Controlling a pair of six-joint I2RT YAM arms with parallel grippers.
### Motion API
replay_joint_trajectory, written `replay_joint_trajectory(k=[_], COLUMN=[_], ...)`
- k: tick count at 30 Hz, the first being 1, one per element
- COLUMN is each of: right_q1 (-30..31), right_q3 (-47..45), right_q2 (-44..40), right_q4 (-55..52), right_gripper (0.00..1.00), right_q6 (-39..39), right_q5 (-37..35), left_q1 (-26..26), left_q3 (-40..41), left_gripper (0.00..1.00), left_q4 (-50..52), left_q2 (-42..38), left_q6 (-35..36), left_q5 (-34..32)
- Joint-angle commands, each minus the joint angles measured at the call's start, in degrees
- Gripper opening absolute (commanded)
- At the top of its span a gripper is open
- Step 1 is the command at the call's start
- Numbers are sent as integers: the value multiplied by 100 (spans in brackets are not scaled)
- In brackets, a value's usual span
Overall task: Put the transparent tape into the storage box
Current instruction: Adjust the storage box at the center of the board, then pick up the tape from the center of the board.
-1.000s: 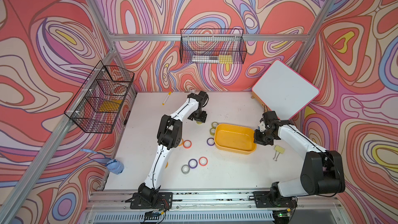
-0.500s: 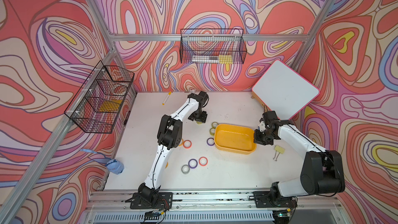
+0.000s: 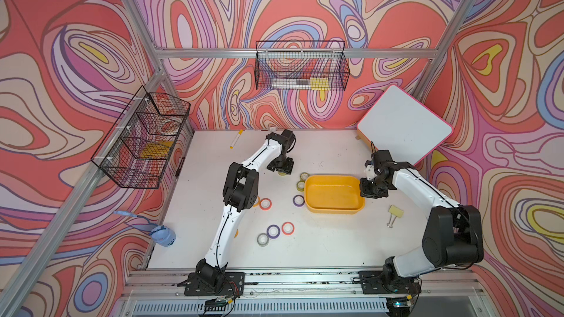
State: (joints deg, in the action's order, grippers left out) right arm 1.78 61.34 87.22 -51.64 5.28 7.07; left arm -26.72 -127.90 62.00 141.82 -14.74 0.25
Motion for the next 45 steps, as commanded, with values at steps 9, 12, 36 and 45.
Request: replay_joint_trajectory(k=[9, 12, 36, 45], right_q1=[-27, -23, -23, -20], right_q3=[-182, -202, 451, 422], right_q2=[-523, -616, -590, -681], right_q4=[-97, -76, -363, -303], right_gripper=[4, 3, 39, 33], right_q6=[-457, -406, 512, 772], right_q5=[260, 179, -401, -120], left_q1=[-22, -25, -19, -78], left_q3=[-20, -33, -40, -304], left_gripper=[73, 73, 71, 67], left_q4=[-3, -3, -20, 48], left_q2=[-67, -51, -32, 129], left_q6=[227, 210, 122, 53], left_q5=[76, 126, 168, 36])
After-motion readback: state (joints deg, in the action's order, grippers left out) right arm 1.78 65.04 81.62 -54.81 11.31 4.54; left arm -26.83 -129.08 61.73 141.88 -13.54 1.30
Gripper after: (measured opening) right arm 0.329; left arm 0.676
